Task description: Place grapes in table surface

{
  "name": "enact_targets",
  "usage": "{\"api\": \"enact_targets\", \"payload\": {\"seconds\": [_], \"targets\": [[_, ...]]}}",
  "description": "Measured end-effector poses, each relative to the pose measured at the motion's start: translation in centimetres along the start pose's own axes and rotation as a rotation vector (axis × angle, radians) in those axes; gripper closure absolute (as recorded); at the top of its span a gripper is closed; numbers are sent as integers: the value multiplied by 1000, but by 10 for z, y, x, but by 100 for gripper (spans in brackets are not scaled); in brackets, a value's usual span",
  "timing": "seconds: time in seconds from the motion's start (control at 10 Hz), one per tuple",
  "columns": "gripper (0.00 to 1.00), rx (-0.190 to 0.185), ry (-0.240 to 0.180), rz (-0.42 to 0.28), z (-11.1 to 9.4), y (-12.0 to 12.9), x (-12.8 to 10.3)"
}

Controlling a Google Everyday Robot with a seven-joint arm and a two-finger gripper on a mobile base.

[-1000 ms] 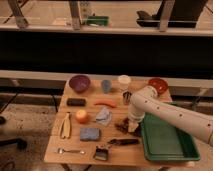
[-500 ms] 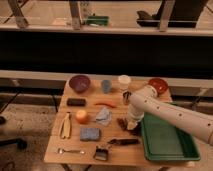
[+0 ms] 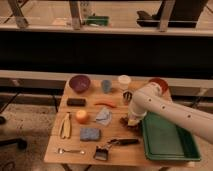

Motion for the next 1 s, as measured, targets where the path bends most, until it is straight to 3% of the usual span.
{"api": "enact_targets", "payload": {"seconds": [0.3,0.5,1.0], "targets": [[100,82,-27,-7,-67,-6,-17],[100,124,-51,-24,-90,-3,-32],[100,126,-67,-55,-84,1,-51]]}}
